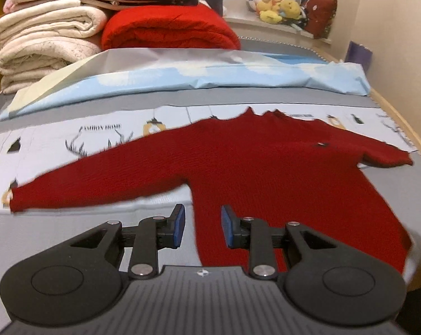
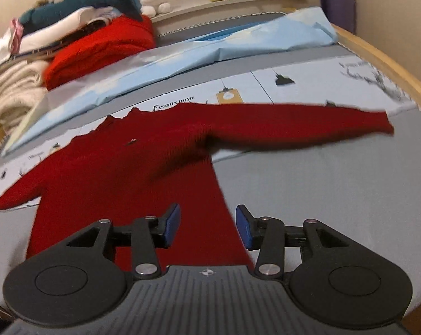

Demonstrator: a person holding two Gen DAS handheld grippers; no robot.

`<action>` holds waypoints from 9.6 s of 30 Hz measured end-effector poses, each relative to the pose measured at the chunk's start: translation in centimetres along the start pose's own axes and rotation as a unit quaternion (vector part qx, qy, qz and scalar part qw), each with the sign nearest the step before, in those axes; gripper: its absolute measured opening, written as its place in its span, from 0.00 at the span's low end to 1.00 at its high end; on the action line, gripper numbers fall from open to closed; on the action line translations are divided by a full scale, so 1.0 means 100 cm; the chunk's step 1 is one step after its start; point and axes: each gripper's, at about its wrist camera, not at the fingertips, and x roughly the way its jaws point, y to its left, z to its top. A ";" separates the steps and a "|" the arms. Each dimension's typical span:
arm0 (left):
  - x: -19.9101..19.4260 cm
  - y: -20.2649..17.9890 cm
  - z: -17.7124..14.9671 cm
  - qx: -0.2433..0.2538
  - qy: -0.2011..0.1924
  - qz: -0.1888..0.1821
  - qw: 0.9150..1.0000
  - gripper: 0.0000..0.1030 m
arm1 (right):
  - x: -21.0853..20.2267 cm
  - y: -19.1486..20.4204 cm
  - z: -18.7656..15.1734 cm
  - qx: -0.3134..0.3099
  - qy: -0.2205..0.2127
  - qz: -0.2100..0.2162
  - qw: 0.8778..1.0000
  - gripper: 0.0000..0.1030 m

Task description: Fold small clothes

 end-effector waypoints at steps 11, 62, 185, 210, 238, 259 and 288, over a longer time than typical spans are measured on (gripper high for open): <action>0.040 -0.016 -0.162 -0.115 0.146 0.039 0.982 0.30 | 0.044 -0.018 -0.056 0.014 0.067 -0.080 0.994 0.43; -0.004 -0.048 -0.156 0.018 0.100 0.042 0.994 0.25 | 0.003 -0.030 -0.108 -0.045 0.035 -0.114 0.992 0.36; 0.144 0.303 -0.064 -0.521 -0.052 0.073 0.849 0.34 | 0.046 0.146 0.000 -0.050 -0.075 -0.065 0.994 0.25; 0.141 0.282 -0.045 -0.532 -0.068 0.126 0.834 0.14 | 0.042 0.134 -0.006 -0.128 -0.057 -0.072 0.988 0.16; 0.184 -0.112 0.093 -0.157 0.030 -0.125 0.979 0.26 | 0.178 0.121 0.046 0.088 0.066 0.036 0.993 0.13; 0.188 -0.006 0.114 -0.233 0.066 0.006 0.970 0.26 | 0.217 0.109 0.033 0.226 0.135 0.130 0.956 0.49; 0.254 -0.019 0.070 -0.159 0.189 0.063 0.967 0.24 | 0.203 0.043 0.080 0.238 0.022 0.001 0.971 0.25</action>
